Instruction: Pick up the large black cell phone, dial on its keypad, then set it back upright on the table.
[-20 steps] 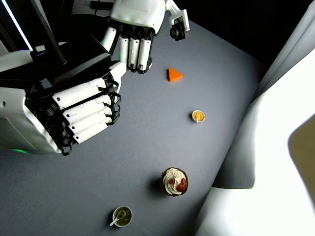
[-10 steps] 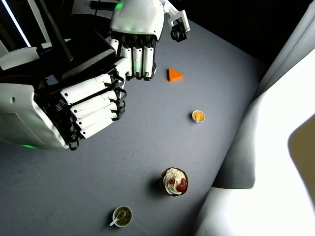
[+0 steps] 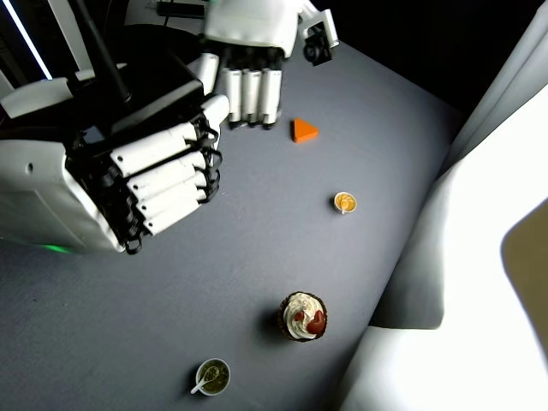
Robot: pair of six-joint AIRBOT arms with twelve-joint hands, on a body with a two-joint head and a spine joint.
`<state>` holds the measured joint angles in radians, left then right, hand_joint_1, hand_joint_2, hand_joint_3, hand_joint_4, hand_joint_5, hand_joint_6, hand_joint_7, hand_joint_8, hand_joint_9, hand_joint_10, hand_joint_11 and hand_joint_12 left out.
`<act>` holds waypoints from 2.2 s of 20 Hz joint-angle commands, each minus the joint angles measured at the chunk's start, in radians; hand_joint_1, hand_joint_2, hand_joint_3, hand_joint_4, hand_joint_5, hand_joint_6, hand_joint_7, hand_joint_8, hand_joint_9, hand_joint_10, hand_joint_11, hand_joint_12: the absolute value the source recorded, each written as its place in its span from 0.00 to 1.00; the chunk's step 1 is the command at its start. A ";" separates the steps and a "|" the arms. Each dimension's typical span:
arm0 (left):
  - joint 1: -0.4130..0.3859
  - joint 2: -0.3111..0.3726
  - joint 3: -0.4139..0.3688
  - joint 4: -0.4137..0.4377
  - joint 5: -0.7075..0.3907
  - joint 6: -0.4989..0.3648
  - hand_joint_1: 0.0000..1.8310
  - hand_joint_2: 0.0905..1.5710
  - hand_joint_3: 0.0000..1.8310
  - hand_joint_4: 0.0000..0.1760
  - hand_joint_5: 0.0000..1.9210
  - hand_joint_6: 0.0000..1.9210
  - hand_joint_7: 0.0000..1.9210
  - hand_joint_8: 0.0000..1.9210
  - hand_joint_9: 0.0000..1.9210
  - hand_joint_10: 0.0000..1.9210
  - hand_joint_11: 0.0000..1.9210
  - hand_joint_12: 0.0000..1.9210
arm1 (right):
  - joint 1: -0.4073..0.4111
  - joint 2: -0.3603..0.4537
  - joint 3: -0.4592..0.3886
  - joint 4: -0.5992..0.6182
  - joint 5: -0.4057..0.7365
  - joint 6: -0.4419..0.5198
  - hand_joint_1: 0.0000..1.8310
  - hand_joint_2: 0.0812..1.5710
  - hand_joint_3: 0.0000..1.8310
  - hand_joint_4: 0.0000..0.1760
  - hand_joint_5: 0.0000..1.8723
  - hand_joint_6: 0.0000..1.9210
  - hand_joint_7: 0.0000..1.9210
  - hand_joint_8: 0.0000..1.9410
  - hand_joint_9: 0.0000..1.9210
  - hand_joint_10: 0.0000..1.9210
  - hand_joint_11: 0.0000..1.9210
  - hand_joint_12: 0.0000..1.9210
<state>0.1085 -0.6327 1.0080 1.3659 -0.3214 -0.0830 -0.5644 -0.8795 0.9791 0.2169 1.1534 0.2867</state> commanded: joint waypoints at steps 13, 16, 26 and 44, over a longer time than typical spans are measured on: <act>-0.008 -0.029 -0.004 -0.048 -0.046 -0.004 0.73 0.75 0.00 0.00 0.03 0.00 0.41 0.72 0.45 1.00 0.40 1.00 | 0.016 0.010 0.030 0.008 0.148 0.023 0.75 0.71 0.00 0.00 0.47 0.46 0.46 0.61 0.48 0.69 0.52 0.62; -0.011 -0.049 -0.048 -0.048 -0.028 -0.003 0.72 0.76 0.01 0.00 0.02 0.00 0.38 0.76 0.46 1.00 0.41 1.00 | 0.016 0.010 0.031 0.008 0.149 0.023 0.75 0.71 0.00 0.00 0.48 0.46 0.46 0.60 0.49 0.68 0.54 0.60; -0.050 -0.066 -0.043 -0.015 -0.104 -0.080 0.72 0.76 0.01 0.00 0.03 0.00 0.39 0.76 0.46 1.00 0.42 1.00 | 0.016 0.010 0.029 0.008 0.149 0.021 0.75 0.71 0.00 0.00 0.48 0.44 0.45 0.63 0.47 0.70 0.53 0.63; 0.106 0.028 0.193 -0.622 -0.908 -0.644 0.37 0.78 0.00 0.18 0.11 0.00 0.39 0.07 0.34 0.23 0.12 0.68 | -0.068 -0.055 0.126 0.087 0.257 -0.004 0.75 0.71 0.00 0.00 0.48 0.45 0.45 0.63 0.48 0.68 0.49 0.60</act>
<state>0.2398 -0.6167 1.2030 0.8276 -1.1568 -0.7227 -0.6464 -0.9474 1.0977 0.2893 1.2556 0.2642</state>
